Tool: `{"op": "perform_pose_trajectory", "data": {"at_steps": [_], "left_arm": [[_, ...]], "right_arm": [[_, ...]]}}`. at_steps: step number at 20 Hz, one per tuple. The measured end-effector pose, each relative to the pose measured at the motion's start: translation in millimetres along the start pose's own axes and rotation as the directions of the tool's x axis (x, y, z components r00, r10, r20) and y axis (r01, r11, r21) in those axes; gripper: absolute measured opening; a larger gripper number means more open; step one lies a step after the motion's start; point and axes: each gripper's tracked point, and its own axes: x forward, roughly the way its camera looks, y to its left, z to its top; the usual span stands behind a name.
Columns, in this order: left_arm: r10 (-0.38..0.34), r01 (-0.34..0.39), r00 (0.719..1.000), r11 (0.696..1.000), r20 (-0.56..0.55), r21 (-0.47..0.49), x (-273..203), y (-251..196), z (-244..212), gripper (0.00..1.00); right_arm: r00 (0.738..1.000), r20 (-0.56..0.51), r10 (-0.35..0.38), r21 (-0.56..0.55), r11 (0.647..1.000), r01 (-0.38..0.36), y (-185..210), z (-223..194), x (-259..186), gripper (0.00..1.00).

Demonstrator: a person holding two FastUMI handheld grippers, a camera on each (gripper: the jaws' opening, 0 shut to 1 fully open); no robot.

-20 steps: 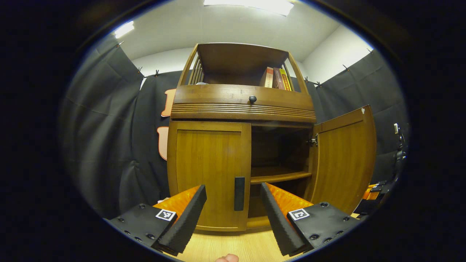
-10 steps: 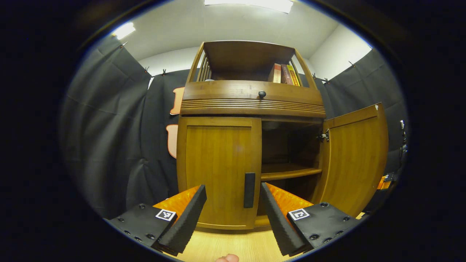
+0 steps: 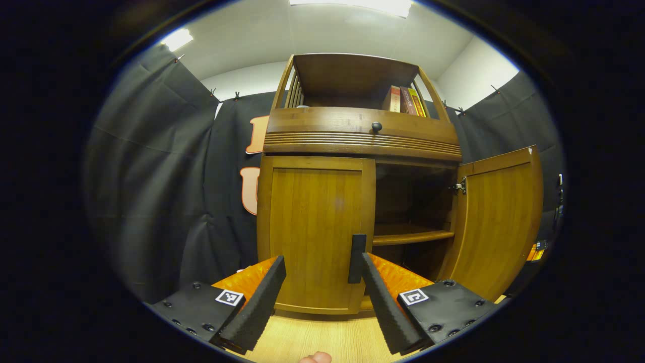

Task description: Open the right door of the double-door shoe cabinet with the right hand, and open the left door with the left hand.

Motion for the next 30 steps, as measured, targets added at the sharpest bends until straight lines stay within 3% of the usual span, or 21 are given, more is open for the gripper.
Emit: {"op": "perform_pose_trajectory", "data": {"at_steps": [6,10,13,19,25,26,27,28,29,30], "left_arm": [[-0.042,0.042,0.999,0.999,0.004,0.005,-2,-14,-2,0.95],[-0.09,0.091,0.996,0.996,0.009,-0.015,2,-35,-2,0.97],[-0.134,0.134,0.991,0.991,-0.004,-0.026,7,-52,-7,0.97],[-0.15,0.15,0.988,0.989,-0.02,-0.01,6,-57,-12,0.95],[-0.092,0.092,0.996,0.996,-0.013,0.002,5,-29,-13,0.96],[-0.078,0.078,0.997,0.997,-0.012,0.001,5,-23,-13,0.97],[-0.064,0.064,0.998,0.998,-0.015,0.0,5,-17,-14,0.98],[-0.051,0.051,0.999,0.999,-0.018,0.0,6,-11,-15,0.99],[-0.039,0.039,0.999,0.999,-0.021,0.0,7,-6,-15,0.99],[-0.029,0.029,0.999,1.0,-0.027,0.0,10,-1,-17,0.98]], "right_arm": [[0.994,-0.022,-0.111,-0.023,0.994,0.11,-2,-17,-41,0.08],[0.978,0.014,-0.208,-0.034,0.978,0.208,6,2,-79,0.08],[0.97,0.025,-0.241,-0.011,0.97,0.241,30,19,-97,0.07],[0.977,0.076,-0.2,0.01,0.98,0.2,99,54,-69,0.07],[0.986,0.075,-0.152,0.009,0.988,0.152,127,60,-9,0.07],[0.987,0.079,-0.142,0.034,0.99,0.139,132,63,-3,0.18],[0.985,0.083,-0.149,0.053,0.988,0.145,132,63,3,0.08],[0.982,0.088,-0.164,0.061,0.985,0.159,127,66,7,0.1],[0.979,0.094,-0.179,0.06,0.983,0.174,124,67,10,0.28],[0.977,0.097,-0.189,0.058,0.981,0.184,123,68,12,0.29]]}}
